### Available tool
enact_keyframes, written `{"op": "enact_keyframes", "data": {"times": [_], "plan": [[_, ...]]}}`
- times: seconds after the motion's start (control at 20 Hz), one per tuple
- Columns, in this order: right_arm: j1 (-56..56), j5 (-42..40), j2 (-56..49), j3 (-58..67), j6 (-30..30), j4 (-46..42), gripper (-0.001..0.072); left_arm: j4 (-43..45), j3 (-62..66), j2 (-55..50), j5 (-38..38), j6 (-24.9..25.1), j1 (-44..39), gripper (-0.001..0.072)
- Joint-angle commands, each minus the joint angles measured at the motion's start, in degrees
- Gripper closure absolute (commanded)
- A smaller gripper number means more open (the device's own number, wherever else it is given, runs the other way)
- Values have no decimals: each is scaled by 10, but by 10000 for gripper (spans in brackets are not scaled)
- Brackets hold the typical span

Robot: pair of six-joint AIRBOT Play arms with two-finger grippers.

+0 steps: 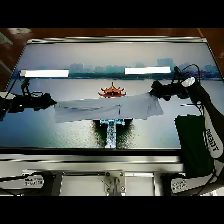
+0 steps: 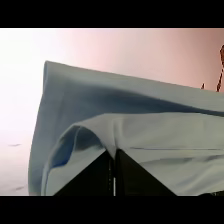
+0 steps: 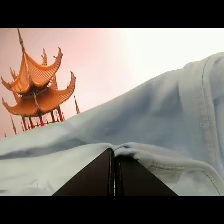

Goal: Fold the shirts.

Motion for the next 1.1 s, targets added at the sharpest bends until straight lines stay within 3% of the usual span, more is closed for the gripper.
{"op": "enact_keyframes", "data": {"times": [0.0, 0.2, 0.25, 0.3, 0.35, 0.4, 0.55, 0.7, 0.75, 1.05], "plan": [[2, -4, -28, 9, 7, -7, 627, 14, 14, -29, -7, -22, -7, 664], [-4, -7, -29, 9, 6, -12, 625, 64, 14, -30, -22, -71, -7, 636], [-8, -6, -29, 9, 6, -11, 432, 65, 14, -30, -28, -71, -7, 600], [-13, -3, -29, 9, 1, -11, 129, 66, 17, -30, -32, -71, -7, 404], [-19, 5, -28, 9, -9, -12, 76, 66, 21, -30, -37, -71, -7, 175], [-28, 15, -24, 9, -21, -12, 76, 69, 29, -30, -44, -71, -6, 80], [-61, 47, -5, 9, -44, -47, 76, 87, 72, -28, -85, -71, 8, 80], [-88, 110, 8, 9, -41, -161, 74, 92, 126, -27, -142, -75, 23, 81], [-95, 130, 6, 9, -41, -178, 12, 92, 141, -27, -160, -75, 24, 81], [-94, 146, -40, 9, -57, -95, 13, 91, 169, -9, -203, -75, 23, 84]]}}
